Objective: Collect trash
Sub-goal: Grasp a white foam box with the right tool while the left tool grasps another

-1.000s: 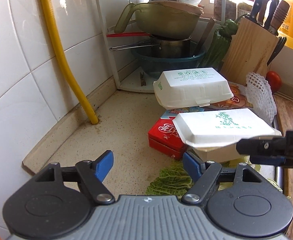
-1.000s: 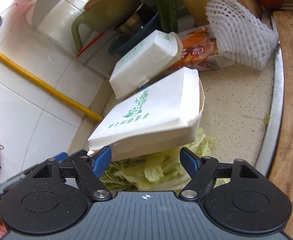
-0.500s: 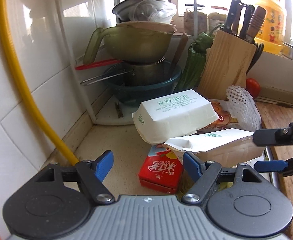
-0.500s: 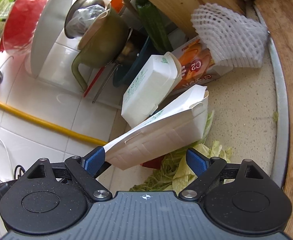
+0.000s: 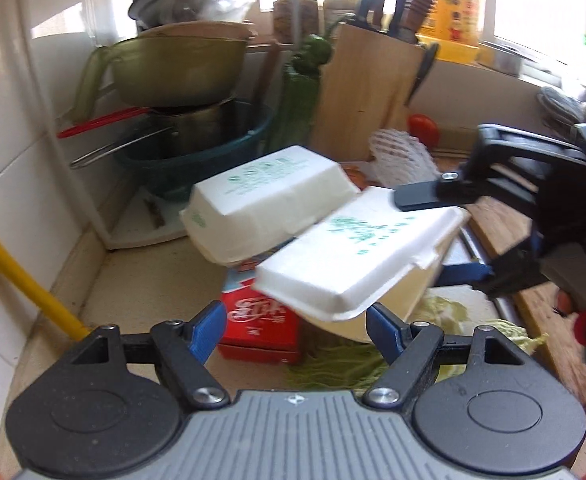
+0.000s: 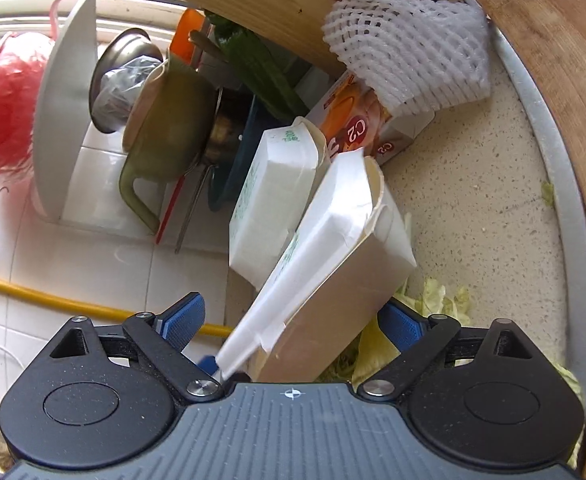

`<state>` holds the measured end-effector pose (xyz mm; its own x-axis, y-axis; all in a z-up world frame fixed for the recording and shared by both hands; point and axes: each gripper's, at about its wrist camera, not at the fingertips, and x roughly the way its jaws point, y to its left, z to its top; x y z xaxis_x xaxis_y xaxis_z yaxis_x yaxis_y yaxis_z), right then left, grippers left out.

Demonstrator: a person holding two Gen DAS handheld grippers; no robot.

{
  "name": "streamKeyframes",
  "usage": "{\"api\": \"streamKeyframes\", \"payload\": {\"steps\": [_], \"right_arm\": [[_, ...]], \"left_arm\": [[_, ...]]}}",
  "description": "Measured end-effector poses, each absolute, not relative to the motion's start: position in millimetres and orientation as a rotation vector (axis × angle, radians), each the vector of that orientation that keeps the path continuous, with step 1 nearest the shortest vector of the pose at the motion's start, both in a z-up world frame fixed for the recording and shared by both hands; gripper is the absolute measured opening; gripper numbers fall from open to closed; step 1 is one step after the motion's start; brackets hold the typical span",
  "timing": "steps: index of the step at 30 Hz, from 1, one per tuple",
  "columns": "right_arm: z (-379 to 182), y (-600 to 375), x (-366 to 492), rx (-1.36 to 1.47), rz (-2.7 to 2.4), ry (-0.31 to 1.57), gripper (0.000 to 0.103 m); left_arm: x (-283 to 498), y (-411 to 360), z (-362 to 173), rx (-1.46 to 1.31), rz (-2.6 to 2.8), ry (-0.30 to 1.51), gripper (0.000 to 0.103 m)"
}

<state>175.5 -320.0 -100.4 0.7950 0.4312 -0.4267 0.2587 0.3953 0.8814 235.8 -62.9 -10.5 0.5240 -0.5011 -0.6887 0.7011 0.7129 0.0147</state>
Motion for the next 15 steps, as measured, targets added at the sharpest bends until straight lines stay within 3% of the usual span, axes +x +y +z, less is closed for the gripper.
{"api": "streamKeyframes", "payload": {"steps": [2,5,7,13,15], "right_arm": [[-101.4,-322.0,178.7,1.176,0.103,0.681,0.089],[-107.5,-329.8,180.1,1.193,0.087,0.691,0.061],[-111.9,-335.9,178.4,1.214,0.088,0.687,0.053],[-118.7,-349.5,173.7,1.232,0.102,0.686,0.054],[-119.6,-347.5,177.3,1.213,0.121,0.705,0.06]], "left_arm": [[231.0,-66.0,-9.0,0.326,-0.777,0.699,0.074],[229.8,-65.9,-3.7,0.353,-0.778,0.659,0.074],[233.8,-61.1,0.1,0.341,-0.765,0.644,0.074],[271.5,-44.0,7.4,0.172,-0.762,0.665,0.08],[291.2,-43.6,2.9,0.119,-0.759,0.685,0.082]]}}
